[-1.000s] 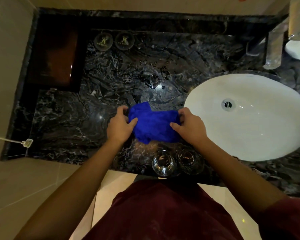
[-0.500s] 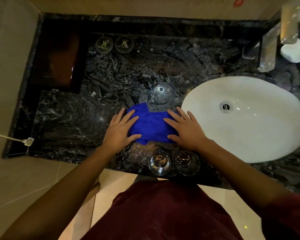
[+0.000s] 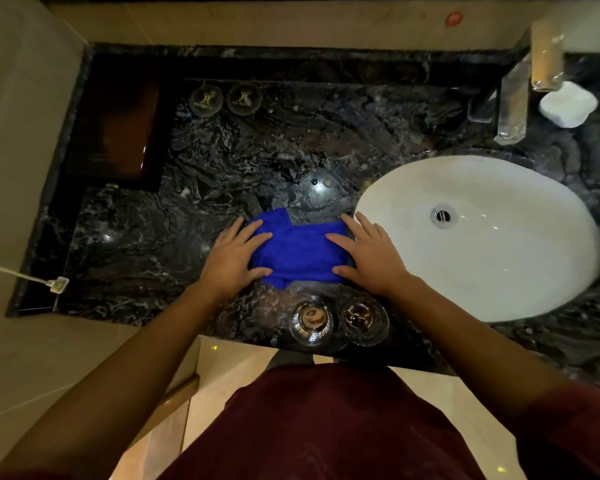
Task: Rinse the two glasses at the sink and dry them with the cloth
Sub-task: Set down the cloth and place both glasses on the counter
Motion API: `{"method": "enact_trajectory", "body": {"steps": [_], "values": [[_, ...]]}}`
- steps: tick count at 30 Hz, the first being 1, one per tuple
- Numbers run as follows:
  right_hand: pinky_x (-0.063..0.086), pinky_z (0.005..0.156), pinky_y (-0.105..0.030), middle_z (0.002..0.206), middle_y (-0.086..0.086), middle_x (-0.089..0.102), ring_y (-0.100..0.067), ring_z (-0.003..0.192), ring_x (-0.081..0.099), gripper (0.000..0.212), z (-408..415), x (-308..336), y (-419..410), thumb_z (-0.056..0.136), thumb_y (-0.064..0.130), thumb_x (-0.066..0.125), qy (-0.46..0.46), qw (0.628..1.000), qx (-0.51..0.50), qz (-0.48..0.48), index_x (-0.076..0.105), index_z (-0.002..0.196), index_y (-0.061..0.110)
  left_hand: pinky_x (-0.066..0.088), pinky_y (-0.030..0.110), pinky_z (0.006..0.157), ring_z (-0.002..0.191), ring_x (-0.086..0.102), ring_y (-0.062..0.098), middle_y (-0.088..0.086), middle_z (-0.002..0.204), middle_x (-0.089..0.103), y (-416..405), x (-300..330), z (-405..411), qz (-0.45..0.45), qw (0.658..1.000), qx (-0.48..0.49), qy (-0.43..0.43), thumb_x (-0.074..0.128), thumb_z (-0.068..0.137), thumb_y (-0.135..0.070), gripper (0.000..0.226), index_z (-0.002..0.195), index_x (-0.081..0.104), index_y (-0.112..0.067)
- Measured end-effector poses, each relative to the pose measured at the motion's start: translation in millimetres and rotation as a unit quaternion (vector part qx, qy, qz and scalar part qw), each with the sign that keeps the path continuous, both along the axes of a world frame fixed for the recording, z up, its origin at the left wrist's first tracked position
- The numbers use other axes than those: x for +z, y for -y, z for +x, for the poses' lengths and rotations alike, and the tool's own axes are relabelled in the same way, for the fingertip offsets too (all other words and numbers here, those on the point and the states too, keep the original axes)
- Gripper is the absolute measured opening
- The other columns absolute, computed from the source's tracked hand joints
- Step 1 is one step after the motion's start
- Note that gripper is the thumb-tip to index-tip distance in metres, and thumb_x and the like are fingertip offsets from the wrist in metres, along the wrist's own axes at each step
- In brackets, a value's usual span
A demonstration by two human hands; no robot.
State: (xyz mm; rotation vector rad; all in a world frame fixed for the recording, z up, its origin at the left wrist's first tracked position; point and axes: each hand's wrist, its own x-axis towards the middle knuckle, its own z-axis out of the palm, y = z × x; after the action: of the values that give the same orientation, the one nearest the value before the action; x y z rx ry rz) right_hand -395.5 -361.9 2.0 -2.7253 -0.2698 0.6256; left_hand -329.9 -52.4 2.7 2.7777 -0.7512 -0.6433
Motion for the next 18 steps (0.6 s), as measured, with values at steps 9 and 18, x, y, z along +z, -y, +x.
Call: {"method": "enact_trajectory", "body": {"steps": [9, 18], "values": [[0.032, 0.116, -0.034, 0.159, 0.001, 0.048, -0.019, 0.145, 0.042, 0.057, -50.3, 55.9, 36.5, 0.099, 0.045, 0.063, 0.043, 0.972, -0.139, 0.185, 0.049, 0.15, 0.026, 0.022, 0.046, 0.126, 0.156, 0.025, 0.02, 0.0, 0.162, 0.042, 20.3, 48.5, -71.3, -0.183, 0.979, 0.061, 0.066, 0.061, 0.091, -0.062, 0.076, 0.152, 0.048, -0.019], [0.027, 0.125, -0.041, 0.169, 0.003, 0.025, -0.017, 0.154, 0.025, 0.101, -118.8, 50.4, 33.1, 0.076, 0.077, 0.069, 0.009, 0.99, -0.022, 0.141, 0.031, 0.159, 0.033, 0.012, 0.034, 0.128, 0.158, 0.017, 0.015, -0.005, 0.167, 0.031, 31.7, 32.3, -133.5, -0.153, 0.987, 0.023, 0.044, 0.067, 0.078, -0.079, 0.104, 0.159, 0.033, -0.023]]}}
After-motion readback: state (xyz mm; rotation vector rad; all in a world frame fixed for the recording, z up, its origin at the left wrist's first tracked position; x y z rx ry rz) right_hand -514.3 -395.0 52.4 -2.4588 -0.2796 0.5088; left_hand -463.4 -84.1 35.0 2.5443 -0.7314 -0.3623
